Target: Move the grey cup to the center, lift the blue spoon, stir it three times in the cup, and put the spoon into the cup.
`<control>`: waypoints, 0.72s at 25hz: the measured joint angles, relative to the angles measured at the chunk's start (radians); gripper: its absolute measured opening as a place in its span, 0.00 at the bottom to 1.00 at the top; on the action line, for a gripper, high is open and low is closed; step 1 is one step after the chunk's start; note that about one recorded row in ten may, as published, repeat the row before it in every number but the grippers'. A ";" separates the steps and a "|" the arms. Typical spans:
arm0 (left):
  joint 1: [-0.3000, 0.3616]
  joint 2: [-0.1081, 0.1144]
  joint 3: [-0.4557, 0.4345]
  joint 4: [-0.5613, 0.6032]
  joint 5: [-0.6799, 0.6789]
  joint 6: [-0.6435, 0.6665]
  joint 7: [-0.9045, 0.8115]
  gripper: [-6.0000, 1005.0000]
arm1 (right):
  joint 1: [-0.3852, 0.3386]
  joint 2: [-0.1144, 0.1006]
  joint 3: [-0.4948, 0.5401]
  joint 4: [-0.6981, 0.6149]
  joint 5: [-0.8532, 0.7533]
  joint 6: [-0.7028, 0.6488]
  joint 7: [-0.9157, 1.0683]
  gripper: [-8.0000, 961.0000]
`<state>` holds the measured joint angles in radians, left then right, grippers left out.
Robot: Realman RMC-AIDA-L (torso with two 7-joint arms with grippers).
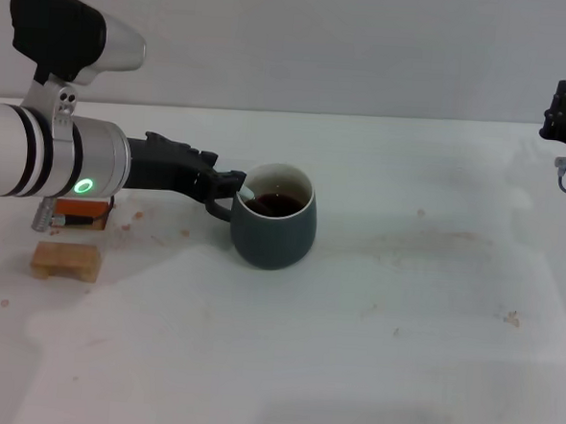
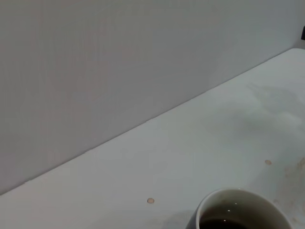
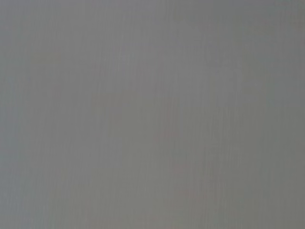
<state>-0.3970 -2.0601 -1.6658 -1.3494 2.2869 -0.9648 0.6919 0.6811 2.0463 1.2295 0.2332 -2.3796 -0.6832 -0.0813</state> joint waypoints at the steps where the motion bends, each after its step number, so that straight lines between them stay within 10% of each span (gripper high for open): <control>1: 0.000 0.000 0.000 -0.001 0.000 0.002 0.000 0.45 | 0.000 0.000 0.000 0.000 0.000 0.000 0.000 0.09; 8: 0.023 0.000 -0.010 -0.033 -0.070 0.106 0.000 0.45 | -0.002 -0.001 0.001 0.000 -0.001 -0.002 0.000 0.09; 18: 0.160 -0.002 0.006 -0.007 -0.412 0.632 0.177 0.45 | -0.046 -0.006 0.041 -0.001 0.003 -0.011 0.000 0.09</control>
<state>-0.2366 -2.0616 -1.6603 -1.3561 1.8750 -0.3332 0.8687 0.6353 2.0401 1.2704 0.2325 -2.3763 -0.6946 -0.0813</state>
